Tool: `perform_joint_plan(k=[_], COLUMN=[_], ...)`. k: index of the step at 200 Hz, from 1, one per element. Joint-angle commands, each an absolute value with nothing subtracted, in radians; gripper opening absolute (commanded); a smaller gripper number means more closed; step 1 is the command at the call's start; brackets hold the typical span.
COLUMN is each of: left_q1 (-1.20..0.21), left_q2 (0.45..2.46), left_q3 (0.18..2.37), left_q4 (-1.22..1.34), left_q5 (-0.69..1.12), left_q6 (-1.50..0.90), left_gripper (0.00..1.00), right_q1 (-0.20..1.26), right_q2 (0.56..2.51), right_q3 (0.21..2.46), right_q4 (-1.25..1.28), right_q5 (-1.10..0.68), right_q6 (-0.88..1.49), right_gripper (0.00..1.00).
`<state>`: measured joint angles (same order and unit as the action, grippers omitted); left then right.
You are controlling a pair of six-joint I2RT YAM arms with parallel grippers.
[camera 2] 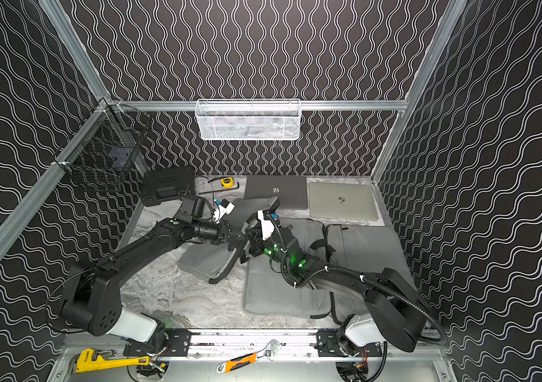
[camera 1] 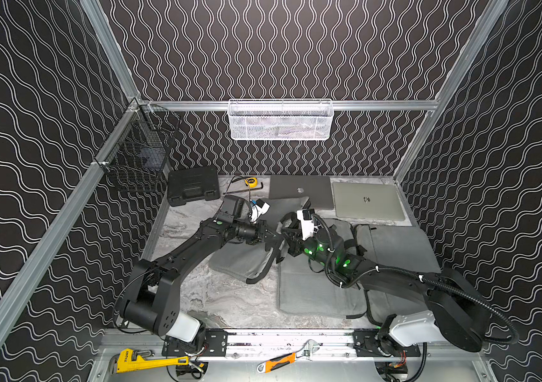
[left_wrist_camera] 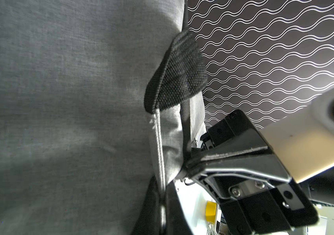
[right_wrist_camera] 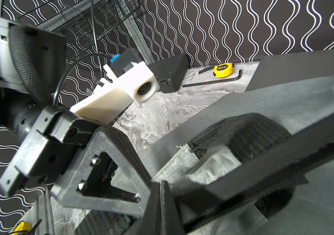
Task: Open the zippered laptop bag and take out the laptop
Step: Unzip the zipper on the zippered laptop bag.
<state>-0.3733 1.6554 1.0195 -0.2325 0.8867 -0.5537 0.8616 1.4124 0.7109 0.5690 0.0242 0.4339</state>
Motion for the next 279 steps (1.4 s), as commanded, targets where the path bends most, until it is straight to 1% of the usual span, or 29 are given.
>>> perform_joint_plan(k=[1,69,86,101,118,129,138,147,170,202,242,265,279], left_q1=[-0.354,-0.345,-0.345,-0.345,-0.345,-0.345,-0.345,-0.345,-0.344,-0.345,-0.355,-0.400,-0.458], left_q2=[1.657,1.688,1.702,1.711,1.719,1.715,1.709,1.698,1.636,1.483,1.289,1.195,1.146], left_q3=[1.018,1.023,1.021,1.016,1.022,1.029,1.040,1.056,1.070,1.027,0.937,0.915,0.912], left_q4=[-0.010,0.049,0.103,0.145,0.137,0.098,0.057,0.013,-0.075,-0.197,-0.338,-0.416,-0.457], left_q5=[0.752,0.770,0.793,0.808,0.816,0.805,0.796,0.791,0.768,0.664,0.557,0.489,0.419], left_q6=[-0.586,-0.650,-0.684,-0.705,-0.687,-0.655,-0.627,-0.590,-0.515,-0.400,-0.294,-0.238,-0.201], left_gripper=[0.00,0.00,0.00,0.00,0.00,0.17,0.27,0.34,0.46,0.54,0.57,0.58,0.59], right_q1=[0.881,0.904,0.914,0.916,0.914,0.914,0.914,0.914,0.900,0.874,0.829,0.799,0.778], right_q2=[1.421,1.443,1.442,1.441,1.424,1.408,1.396,1.389,1.383,1.396,1.420,1.444,1.458], right_q3=[0.721,0.739,0.750,0.770,0.771,0.765,0.762,0.761,0.765,0.808,0.842,0.866,0.882], right_q4=[0.607,0.607,0.571,0.502,0.473,0.471,0.468,0.468,0.468,0.426,0.424,0.429,0.428], right_q5=[-0.135,-0.132,-0.084,-0.005,0.054,0.086,0.112,0.129,0.138,0.117,0.074,0.023,-0.010], right_q6=[0.455,0.462,0.464,0.488,0.497,0.489,0.479,0.465,0.438,0.415,0.414,0.428,0.432], right_gripper=[0.00,0.00,0.00,0.00,0.00,0.00,0.00,0.00,0.00,0.00,0.00,0.00,0.00])
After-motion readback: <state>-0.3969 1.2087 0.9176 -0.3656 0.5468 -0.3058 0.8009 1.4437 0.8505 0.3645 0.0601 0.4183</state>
